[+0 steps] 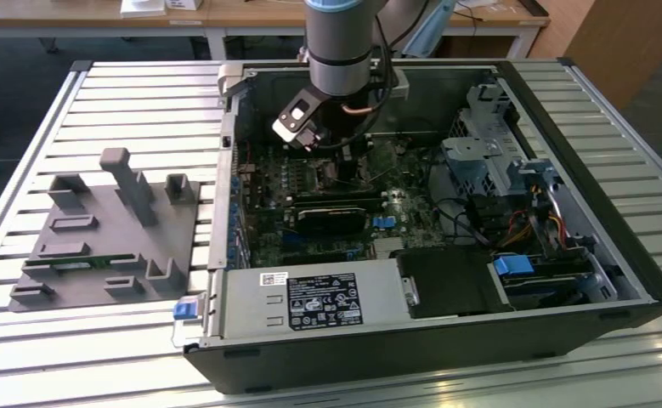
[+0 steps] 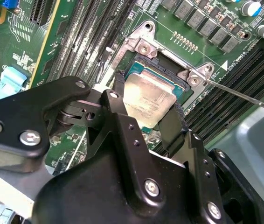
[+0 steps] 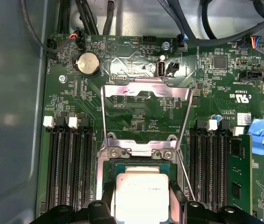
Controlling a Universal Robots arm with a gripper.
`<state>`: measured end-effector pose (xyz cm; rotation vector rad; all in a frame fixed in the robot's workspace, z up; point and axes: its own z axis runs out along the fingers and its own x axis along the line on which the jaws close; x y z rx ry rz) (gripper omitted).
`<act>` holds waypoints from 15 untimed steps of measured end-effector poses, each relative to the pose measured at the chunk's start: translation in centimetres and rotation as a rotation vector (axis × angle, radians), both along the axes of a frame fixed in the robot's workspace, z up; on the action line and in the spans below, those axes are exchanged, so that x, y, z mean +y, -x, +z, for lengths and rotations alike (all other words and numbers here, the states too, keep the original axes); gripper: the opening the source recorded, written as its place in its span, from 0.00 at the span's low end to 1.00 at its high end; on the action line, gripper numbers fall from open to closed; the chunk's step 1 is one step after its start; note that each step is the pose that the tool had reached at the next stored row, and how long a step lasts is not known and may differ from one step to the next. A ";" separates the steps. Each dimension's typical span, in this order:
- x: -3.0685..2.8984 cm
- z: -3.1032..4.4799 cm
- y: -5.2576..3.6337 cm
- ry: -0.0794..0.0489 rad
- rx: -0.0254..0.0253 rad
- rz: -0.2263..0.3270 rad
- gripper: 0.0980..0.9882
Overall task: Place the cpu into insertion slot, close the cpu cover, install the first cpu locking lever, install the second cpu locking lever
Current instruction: 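Place the cpu into insertion slot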
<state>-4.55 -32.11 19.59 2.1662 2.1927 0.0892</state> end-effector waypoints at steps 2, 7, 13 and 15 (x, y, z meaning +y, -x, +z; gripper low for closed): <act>0.01 -0.10 0.00 0.000 0.0001 -0.001 0.50; 0.04 -0.39 0.01 0.000 0.0014 -0.002 0.50; 0.04 -0.43 0.00 0.000 0.0013 -0.002 0.50; 0.04 -0.44 0.00 0.000 0.0013 -0.002 0.50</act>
